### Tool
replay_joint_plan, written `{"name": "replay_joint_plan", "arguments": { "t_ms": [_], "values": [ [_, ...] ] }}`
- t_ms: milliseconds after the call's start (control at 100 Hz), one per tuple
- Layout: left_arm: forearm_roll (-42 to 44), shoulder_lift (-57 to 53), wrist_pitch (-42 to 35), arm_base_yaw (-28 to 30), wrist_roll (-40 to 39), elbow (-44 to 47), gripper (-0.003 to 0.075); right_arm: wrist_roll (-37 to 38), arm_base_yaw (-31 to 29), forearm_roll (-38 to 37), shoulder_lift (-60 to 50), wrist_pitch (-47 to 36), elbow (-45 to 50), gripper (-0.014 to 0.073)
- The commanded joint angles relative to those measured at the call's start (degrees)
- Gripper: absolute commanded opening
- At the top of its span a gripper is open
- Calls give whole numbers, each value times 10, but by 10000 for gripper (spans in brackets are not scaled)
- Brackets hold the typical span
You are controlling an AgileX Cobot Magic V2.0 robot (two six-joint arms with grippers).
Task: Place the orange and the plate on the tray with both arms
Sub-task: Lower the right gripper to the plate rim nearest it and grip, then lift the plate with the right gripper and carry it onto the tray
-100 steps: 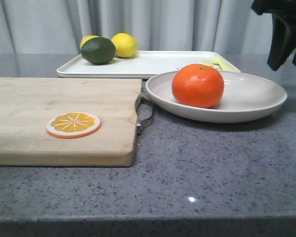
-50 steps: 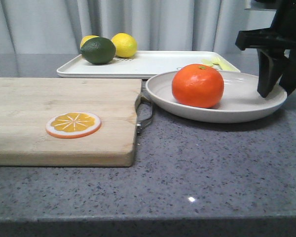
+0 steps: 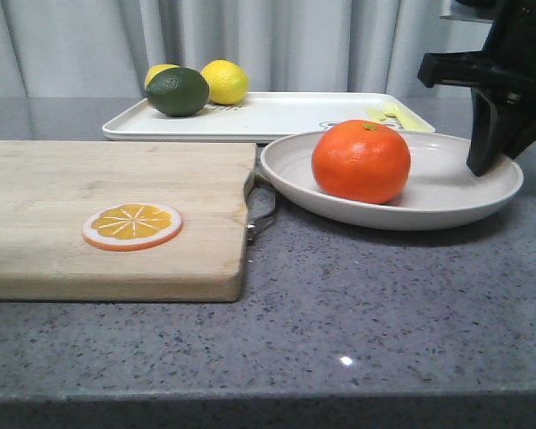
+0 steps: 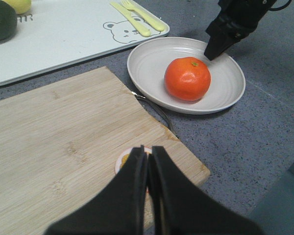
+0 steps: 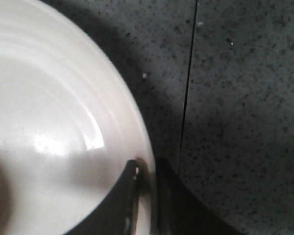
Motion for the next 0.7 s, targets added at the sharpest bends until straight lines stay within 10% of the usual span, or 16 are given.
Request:
{"name": "replay_joint_plan", "arguments": {
  "t_ms": [0,690],
  "values": [
    [-5,-1,-41,1,1,-15,-20,-5,0,-6,-22,-4,-15,-68],
    [-5,-1,-42,1,1,-15,-20,-58,-20,149,0,44,-204,-68]
  ]
}}
